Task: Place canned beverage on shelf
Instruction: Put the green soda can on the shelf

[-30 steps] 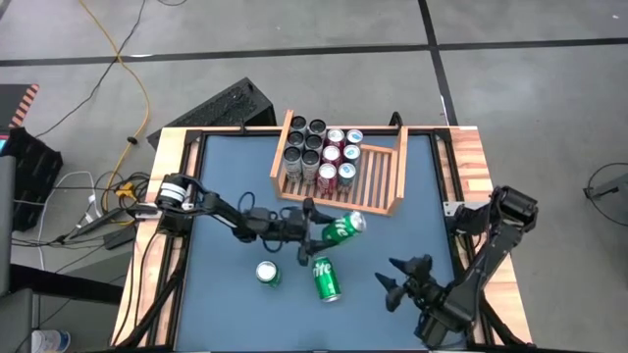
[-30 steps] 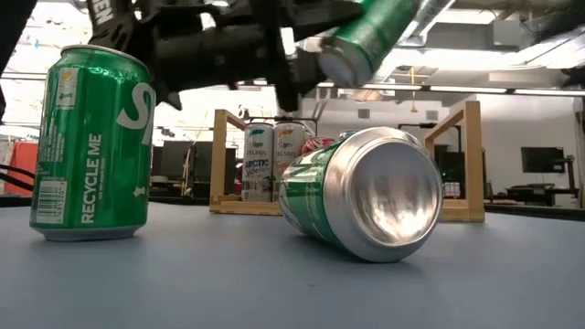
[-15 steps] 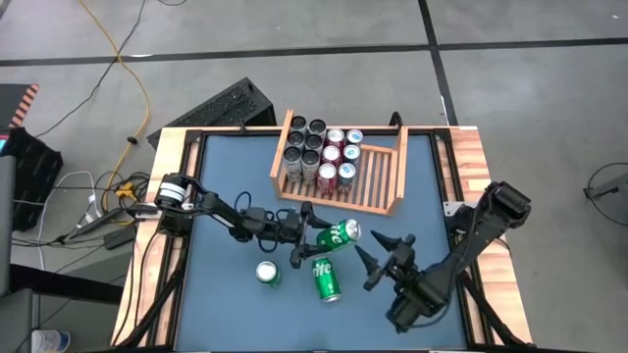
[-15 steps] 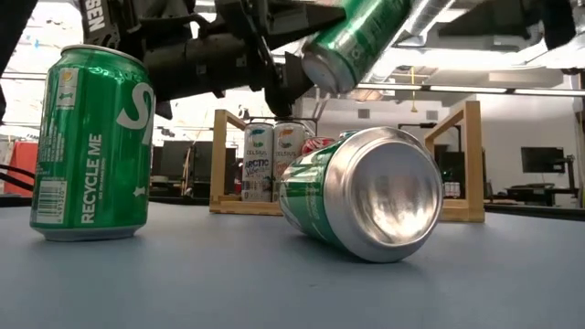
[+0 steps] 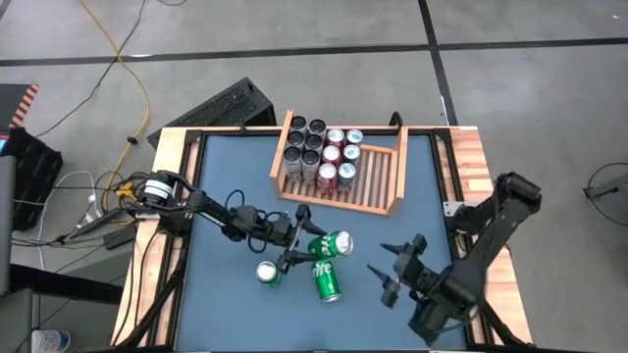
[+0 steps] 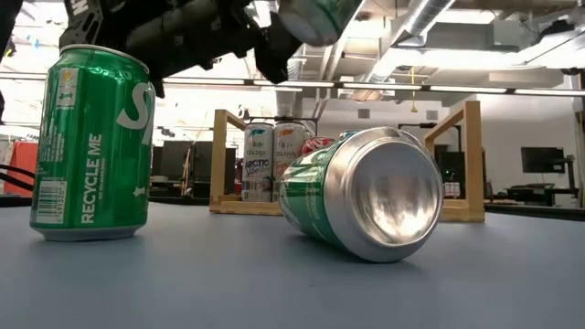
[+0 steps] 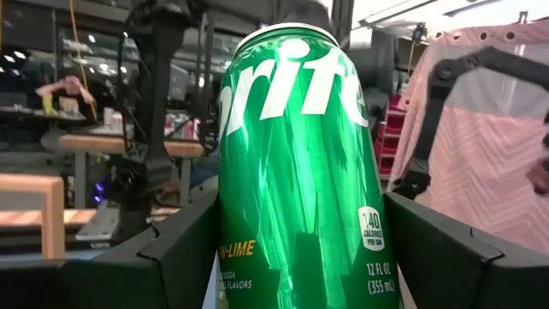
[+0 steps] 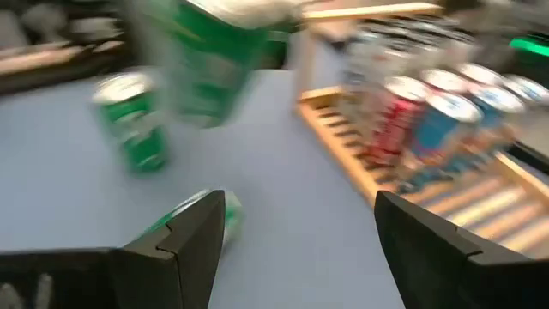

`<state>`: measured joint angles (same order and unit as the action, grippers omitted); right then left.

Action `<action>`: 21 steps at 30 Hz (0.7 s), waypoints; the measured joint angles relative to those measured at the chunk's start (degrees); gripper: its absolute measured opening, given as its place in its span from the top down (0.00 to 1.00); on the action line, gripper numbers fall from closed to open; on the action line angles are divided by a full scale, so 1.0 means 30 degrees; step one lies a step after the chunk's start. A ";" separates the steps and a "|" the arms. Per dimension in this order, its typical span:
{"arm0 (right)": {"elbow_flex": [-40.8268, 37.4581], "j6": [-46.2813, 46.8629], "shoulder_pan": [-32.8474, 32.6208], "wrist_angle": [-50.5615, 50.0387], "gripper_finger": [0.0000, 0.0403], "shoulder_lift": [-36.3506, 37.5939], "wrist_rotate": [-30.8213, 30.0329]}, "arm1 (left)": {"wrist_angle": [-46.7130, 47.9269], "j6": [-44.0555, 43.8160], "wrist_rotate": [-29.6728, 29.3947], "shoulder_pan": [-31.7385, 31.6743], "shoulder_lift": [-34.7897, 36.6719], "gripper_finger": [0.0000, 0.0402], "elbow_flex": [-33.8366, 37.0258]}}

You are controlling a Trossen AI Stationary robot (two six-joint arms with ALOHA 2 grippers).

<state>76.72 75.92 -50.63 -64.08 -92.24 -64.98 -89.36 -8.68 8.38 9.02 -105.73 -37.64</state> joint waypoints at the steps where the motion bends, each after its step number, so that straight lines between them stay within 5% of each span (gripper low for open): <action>1: 0.0642 -0.2116 0.0000 0.0435 0.29 0.0387 0.0587 | 0.0039 -0.0099 0.0127 -0.0005 -0.0005 0.29 0.0065; 4: 0.2638 -0.7095 0.0466 0.1332 0.29 0.1357 0.2614 | 0.0190 -0.0186 0.0138 0.0031 -0.0074 0.29 0.0193; 12: 0.5391 -1.3419 0.3354 0.1943 0.29 0.0730 0.8494 | 0.0448 0.0102 0.0512 0.0153 -0.0095 0.29 0.0193; 18: 0.6879 -1.5312 0.4600 0.1866 0.20 0.0010 1.0096 | 0.0579 0.0356 0.0621 0.0153 -0.0095 0.29 0.0193; 21: 0.7632 -1.3778 0.5283 0.1273 0.13 -0.0010 1.0711 | 0.0576 0.0447 0.0577 0.0153 -0.0095 0.29 0.0193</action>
<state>99.62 34.59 -34.78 -60.26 -92.27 -32.84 -87.64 -7.33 10.11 9.47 -106.02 -37.06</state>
